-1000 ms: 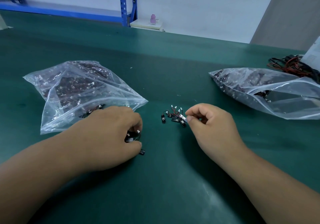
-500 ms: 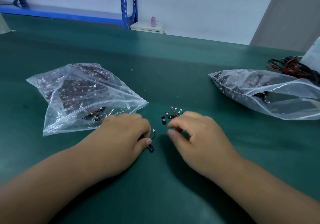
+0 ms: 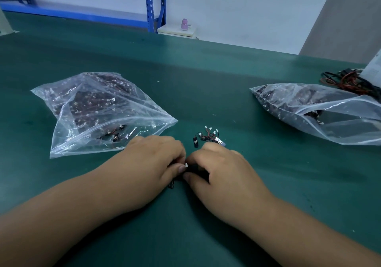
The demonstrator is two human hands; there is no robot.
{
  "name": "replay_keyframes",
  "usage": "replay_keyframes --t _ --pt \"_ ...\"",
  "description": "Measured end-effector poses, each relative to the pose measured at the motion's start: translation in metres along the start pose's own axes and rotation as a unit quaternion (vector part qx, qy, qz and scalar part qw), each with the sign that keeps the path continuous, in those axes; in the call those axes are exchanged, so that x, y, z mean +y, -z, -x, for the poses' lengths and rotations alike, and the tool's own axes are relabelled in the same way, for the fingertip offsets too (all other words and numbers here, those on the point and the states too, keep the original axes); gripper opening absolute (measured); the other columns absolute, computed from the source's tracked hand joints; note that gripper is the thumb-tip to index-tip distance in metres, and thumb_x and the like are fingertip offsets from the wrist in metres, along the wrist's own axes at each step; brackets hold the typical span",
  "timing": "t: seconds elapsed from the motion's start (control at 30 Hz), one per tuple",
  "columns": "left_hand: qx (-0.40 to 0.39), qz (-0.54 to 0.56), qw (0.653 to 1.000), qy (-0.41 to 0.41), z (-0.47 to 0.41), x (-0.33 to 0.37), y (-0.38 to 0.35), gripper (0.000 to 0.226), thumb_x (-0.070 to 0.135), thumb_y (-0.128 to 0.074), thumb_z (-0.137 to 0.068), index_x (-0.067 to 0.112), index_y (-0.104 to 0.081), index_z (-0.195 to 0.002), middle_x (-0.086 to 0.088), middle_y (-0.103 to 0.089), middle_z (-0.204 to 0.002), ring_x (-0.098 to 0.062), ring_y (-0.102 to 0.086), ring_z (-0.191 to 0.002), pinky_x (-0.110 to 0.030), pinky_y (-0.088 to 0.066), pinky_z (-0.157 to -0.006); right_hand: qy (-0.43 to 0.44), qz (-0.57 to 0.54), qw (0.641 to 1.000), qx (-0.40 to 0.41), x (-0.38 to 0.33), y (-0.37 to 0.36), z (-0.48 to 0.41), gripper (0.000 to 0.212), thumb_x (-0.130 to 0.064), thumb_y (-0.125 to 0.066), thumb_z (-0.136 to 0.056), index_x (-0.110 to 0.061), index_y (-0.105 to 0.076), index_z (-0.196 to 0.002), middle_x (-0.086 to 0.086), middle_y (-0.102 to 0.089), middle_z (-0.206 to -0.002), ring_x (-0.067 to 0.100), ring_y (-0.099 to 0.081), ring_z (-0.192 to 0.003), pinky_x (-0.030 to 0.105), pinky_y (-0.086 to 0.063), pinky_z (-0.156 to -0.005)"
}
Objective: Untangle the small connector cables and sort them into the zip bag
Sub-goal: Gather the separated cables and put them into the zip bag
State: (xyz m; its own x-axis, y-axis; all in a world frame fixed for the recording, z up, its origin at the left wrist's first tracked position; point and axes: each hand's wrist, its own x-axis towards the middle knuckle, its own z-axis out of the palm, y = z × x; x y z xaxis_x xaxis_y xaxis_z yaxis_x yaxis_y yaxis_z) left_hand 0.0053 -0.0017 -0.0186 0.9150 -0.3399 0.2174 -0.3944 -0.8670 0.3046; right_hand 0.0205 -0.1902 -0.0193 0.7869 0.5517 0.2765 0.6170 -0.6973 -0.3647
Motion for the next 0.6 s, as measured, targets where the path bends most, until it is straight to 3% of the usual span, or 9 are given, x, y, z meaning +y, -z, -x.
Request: replay_keyframes --t 0.33,0.6 --pt "-0.001 0.029 1.0 -0.001 -0.0008 0.0015 0.0009 0.014 0.046 -0.041 -0.088 0.036 -0.048 -0.083 0.022 -0.051 -0.082 0.001 -0.048 -0.085 -0.03 -0.037 -0.078 0.018 -0.01 1.0 0.003 0.0009 0.0014 0.0005 0.019 -0.036 -0.054 -0.094 -0.024 -0.068 -0.089 -0.005 -0.05 -0.082 0.019 -0.051 -0.077 0.039 -0.045 -0.074" --pt "-0.014 0.046 0.999 -0.003 -0.0007 0.0029 0.0035 0.01 0.048 -0.045 -0.087 0.043 -0.053 -0.088 0.024 -0.052 -0.086 0.003 -0.049 -0.09 -0.03 -0.04 -0.084 -0.018 -0.052 0.997 0.044 0.0063 -0.0017 -0.0005 0.02 -0.032 -0.052 -0.084 -0.019 -0.062 -0.074 -0.003 -0.05 -0.073 0.02 -0.052 -0.069 0.041 -0.046 -0.062"
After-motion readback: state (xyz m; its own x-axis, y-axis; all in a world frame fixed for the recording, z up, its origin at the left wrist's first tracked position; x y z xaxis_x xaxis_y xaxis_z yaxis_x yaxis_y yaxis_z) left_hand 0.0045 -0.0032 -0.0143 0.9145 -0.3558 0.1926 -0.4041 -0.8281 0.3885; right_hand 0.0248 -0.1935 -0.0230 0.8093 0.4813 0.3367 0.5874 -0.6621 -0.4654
